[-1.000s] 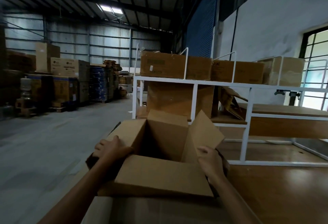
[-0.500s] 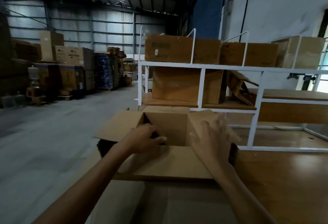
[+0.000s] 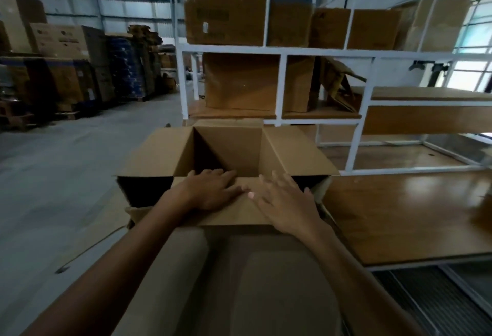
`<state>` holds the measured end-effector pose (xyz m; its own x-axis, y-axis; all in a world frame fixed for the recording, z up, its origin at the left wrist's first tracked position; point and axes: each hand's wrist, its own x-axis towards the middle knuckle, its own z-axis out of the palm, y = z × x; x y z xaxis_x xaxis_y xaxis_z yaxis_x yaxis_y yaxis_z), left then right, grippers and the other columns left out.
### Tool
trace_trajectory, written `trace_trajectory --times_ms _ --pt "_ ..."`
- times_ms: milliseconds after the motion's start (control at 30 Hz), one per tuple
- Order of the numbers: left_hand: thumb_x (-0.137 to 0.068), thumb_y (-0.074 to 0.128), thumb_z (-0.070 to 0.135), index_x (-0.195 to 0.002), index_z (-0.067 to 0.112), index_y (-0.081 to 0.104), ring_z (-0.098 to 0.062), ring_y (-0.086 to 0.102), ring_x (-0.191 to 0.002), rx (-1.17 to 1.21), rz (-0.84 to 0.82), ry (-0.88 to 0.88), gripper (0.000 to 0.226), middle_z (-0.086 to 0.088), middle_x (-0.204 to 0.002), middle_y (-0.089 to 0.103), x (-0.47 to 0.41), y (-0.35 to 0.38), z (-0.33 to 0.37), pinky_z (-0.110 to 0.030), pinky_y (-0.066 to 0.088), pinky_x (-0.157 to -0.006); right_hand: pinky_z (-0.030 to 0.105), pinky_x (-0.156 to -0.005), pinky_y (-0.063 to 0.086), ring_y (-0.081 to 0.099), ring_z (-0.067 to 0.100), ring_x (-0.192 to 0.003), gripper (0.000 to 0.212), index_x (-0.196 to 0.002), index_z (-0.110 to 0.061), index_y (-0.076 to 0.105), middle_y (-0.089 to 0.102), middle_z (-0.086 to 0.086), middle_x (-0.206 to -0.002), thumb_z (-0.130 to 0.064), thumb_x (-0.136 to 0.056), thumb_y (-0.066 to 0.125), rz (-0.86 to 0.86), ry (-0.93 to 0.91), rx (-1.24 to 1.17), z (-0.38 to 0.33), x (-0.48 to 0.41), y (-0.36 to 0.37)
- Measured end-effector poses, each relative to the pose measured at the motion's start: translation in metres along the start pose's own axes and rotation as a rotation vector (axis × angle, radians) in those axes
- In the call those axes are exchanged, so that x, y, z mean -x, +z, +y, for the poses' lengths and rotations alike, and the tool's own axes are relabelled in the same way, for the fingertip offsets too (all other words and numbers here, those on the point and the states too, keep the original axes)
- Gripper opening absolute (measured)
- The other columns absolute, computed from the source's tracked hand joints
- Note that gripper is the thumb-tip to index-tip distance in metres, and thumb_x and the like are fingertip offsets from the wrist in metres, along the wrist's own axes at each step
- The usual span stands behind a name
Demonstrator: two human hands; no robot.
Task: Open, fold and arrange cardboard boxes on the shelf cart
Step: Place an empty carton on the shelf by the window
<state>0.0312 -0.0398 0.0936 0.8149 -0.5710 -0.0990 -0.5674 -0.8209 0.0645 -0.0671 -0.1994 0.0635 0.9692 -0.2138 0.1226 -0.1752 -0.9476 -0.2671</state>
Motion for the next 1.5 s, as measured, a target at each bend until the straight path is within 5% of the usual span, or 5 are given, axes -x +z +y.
trace_trajectory --times_ms 133,400,567,967,1500 --pt "-0.096 0.020 0.067 -0.152 0.037 0.022 -0.028 0.014 -0.151 -0.003 0.017 0.164 0.065 -0.001 -0.163 0.017 0.008 0.004 0.043 -0.054 0.011 -0.120 0.058 -0.113 0.024 0.020 0.030 -0.147 0.066 -0.153 -0.035 0.016 0.015 0.002 -0.164 -0.066 -0.095 0.025 0.075 0.095 -0.054 0.033 0.036 -0.002" --pt "-0.098 0.032 0.058 -0.149 0.025 0.038 -0.016 0.024 -0.148 0.596 0.552 0.397 0.061 -0.001 -0.155 0.039 0.036 0.073 0.197 -0.040 0.028 -0.116 0.042 -0.111 0.034 0.024 0.020 -0.147 0.084 -0.154 -0.042 -0.002 0.009 -0.006 -0.165 -0.056 -0.092 0.053 0.339 0.249 -0.515 0.128 0.171 -0.007" --pt "-0.097 0.038 0.055 -0.149 0.026 0.038 -0.012 0.035 -0.143 0.946 0.347 0.462 0.059 0.006 -0.153 0.041 0.067 0.156 0.319 -0.037 0.034 -0.114 0.029 -0.098 0.039 0.037 0.018 -0.139 0.079 -0.154 -0.040 0.012 0.029 -0.002 -0.159 -0.042 -0.091 0.061 0.537 0.525 -0.621 0.233 0.261 0.016" --pt "-0.100 0.042 0.043 -0.152 0.015 0.033 -0.012 0.035 -0.142 0.880 -0.052 0.690 0.060 -0.003 -0.157 0.037 0.069 0.297 0.525 -0.044 0.032 -0.116 0.041 -0.105 0.046 0.052 0.021 -0.129 0.073 -0.151 -0.025 0.033 0.042 0.005 -0.153 -0.032 -0.088 0.069 0.751 1.073 -0.786 0.435 0.431 0.057" --pt "-0.096 0.039 0.057 -0.152 0.020 0.035 -0.012 0.038 -0.141 1.060 -0.088 0.825 0.067 0.002 -0.155 0.039 -0.200 0.291 0.815 -0.051 0.040 -0.110 0.021 -0.092 0.044 0.055 0.013 -0.123 0.066 -0.148 -0.025 0.039 0.047 -0.001 -0.148 -0.028 -0.089 0.069 0.955 1.087 -0.705 0.754 0.314 -0.033"
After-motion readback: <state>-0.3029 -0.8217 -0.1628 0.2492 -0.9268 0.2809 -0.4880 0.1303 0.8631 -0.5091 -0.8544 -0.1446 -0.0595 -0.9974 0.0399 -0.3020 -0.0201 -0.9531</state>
